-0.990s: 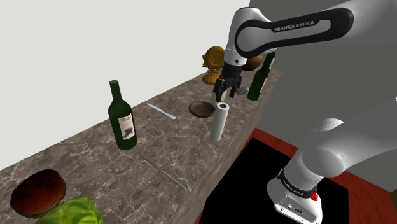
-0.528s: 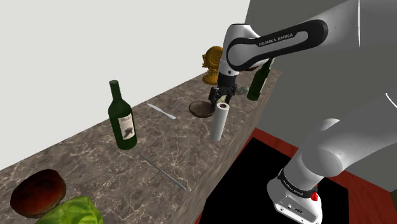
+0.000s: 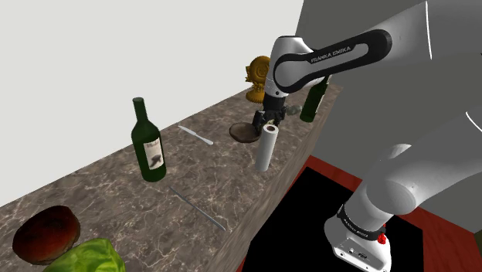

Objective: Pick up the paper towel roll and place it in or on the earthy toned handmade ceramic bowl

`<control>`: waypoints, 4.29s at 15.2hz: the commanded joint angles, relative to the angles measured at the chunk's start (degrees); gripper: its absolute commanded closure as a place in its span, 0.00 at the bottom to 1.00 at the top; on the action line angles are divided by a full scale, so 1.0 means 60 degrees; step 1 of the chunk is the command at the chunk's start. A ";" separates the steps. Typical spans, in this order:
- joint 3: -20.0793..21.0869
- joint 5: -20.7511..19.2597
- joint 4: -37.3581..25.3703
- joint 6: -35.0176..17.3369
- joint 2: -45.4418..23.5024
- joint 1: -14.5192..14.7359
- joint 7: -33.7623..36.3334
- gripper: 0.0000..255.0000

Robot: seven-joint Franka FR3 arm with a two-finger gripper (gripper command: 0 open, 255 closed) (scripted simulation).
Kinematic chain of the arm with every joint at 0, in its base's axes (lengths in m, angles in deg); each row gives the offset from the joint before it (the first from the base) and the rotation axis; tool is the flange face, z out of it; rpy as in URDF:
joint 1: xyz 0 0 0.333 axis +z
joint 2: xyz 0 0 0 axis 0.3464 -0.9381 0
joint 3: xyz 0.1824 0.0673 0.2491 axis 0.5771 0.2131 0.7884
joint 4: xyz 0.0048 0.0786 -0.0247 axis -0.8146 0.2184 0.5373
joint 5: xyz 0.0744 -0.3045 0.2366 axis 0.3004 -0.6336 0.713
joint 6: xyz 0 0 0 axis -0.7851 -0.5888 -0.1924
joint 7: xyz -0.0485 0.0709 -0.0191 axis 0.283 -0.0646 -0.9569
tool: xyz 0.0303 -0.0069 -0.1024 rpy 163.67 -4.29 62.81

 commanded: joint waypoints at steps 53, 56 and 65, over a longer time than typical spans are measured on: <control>-0.1058 -0.0167 -1.0771 0.5661 -0.5202 -0.0794 -0.1376 1.00; -0.1093 -0.0120 -1.1588 0.5904 -0.5783 -0.0889 -0.1478 1.00; -0.1085 -0.0142 -1.0016 0.4620 -0.5495 -0.0852 -0.1527 1.00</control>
